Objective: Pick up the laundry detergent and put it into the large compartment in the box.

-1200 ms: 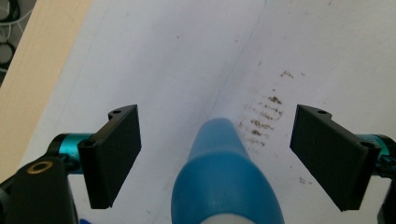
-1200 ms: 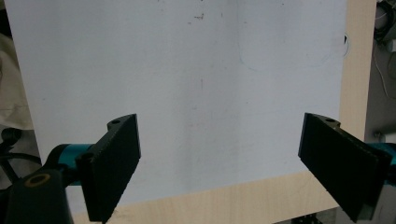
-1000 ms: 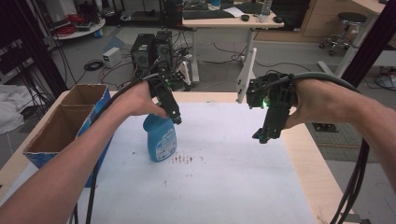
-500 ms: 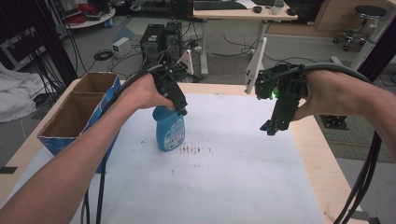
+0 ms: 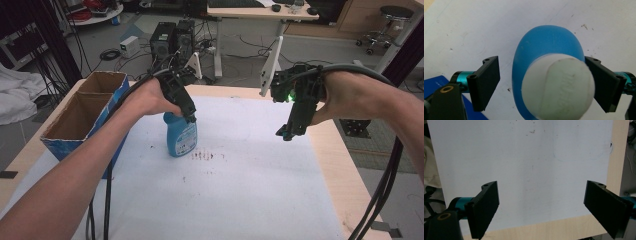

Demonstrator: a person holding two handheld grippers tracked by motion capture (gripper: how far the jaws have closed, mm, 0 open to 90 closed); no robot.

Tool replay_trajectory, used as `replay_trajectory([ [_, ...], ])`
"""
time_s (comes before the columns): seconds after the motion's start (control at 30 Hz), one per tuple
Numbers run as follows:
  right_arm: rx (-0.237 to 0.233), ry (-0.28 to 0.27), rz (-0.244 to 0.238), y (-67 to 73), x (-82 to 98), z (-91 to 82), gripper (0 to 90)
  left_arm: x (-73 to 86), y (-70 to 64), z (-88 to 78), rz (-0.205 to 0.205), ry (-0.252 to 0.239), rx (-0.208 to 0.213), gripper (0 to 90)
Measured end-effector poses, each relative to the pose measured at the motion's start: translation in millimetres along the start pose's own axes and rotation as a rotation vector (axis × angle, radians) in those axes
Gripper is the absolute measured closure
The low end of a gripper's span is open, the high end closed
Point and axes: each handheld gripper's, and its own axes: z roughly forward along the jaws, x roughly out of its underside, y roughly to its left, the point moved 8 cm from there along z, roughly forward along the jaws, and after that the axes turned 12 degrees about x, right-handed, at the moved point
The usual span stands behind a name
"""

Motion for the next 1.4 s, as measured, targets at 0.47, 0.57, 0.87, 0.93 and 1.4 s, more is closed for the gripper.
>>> replay_trajectory([
  [0.47, 0.012, 0.002, -0.006, -1.8, -2.5, -0.7, 12.1, 0.6, -4.8, -0.1, 0.017, 0.004, 0.014, 21.2],
  [0.57, 0.014, 0.009, -0.009, -1.6, -1.6, -0.2, 12.1, 0.7, -5.7, 0.0, 0.022, 0.007, 0.010, 22.6],
  [0.87, 0.019, 0.016, -0.005, -2.0, -0.6, 0.0, 12.1, 1.0, -7.1, -0.8, 0.034, 0.011, 0.019, 27.1],
  [0.93, 0.020, 0.018, -0.002, -1.9, -0.1, 0.2, 12.1, 1.1, -8.5, -0.7, 0.031, 0.011, 0.019, 27.2],
  [1.4, 0.014, 0.020, -0.007, -2.3, -0.2, 1.7, 12.1, 1.2, -6.8, -0.7, 0.025, 0.017, 0.020, 33.5],
])
